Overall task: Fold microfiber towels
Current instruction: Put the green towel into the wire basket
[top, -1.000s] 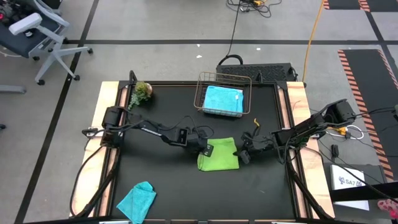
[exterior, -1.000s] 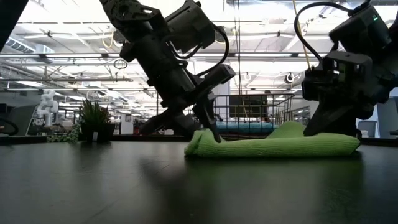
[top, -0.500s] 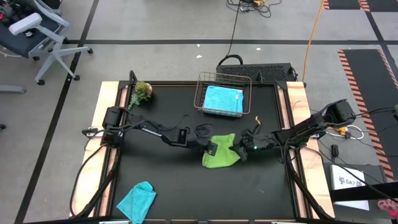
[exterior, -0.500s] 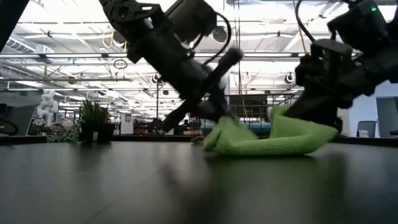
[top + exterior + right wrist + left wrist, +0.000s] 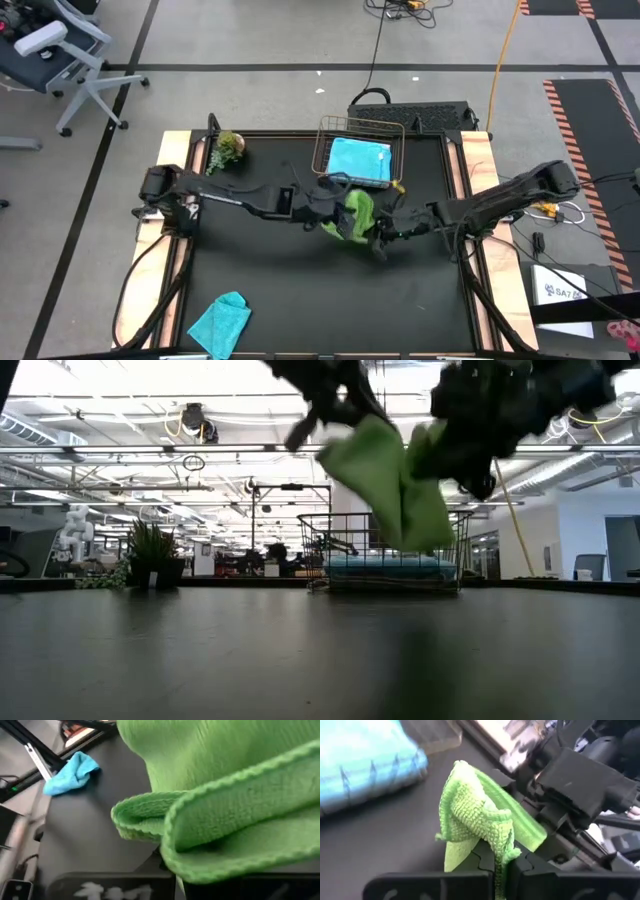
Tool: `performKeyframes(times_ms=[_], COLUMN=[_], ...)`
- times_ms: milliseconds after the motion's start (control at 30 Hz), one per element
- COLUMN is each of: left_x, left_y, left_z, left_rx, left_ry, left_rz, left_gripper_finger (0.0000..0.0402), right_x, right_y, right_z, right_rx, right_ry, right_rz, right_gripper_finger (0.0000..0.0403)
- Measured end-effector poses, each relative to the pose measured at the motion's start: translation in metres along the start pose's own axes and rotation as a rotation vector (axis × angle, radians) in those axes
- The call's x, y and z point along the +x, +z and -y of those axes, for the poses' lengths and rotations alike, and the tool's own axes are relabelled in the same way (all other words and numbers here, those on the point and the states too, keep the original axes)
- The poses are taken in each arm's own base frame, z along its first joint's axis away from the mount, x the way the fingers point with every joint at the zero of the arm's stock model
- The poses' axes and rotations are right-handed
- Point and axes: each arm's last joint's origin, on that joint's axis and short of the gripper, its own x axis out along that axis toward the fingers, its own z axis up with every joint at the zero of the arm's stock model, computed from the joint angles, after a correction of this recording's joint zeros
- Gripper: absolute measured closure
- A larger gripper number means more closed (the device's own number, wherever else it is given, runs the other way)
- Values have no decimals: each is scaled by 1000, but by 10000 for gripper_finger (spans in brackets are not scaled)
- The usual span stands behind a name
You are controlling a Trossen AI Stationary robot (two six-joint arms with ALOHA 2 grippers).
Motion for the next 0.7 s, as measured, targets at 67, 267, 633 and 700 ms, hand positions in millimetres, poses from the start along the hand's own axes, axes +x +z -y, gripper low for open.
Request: performKeyframes(times_ms=[67, 267, 633, 700], left_x=[-12, -25, -18, -15], left_y=[15, 52, 99, 106], left_z=[5, 5, -40, -50], left_rx=[38, 99, 52, 46], left_ry=[18, 30, 104, 110], left_rz=[28, 93, 153, 149], left_gripper_finger=[394, 392, 393, 394], right_x=[-11, -57, -87, -85], right_y=[22, 83, 127, 129], right_z=[-6, -12, 37, 48], right_rx=[-42, -164, -211, -213], right_ry=[-6, -52, -286, -331], right_rz=[36, 189, 174, 155], right_gripper_finger=[402, 403, 403, 403])
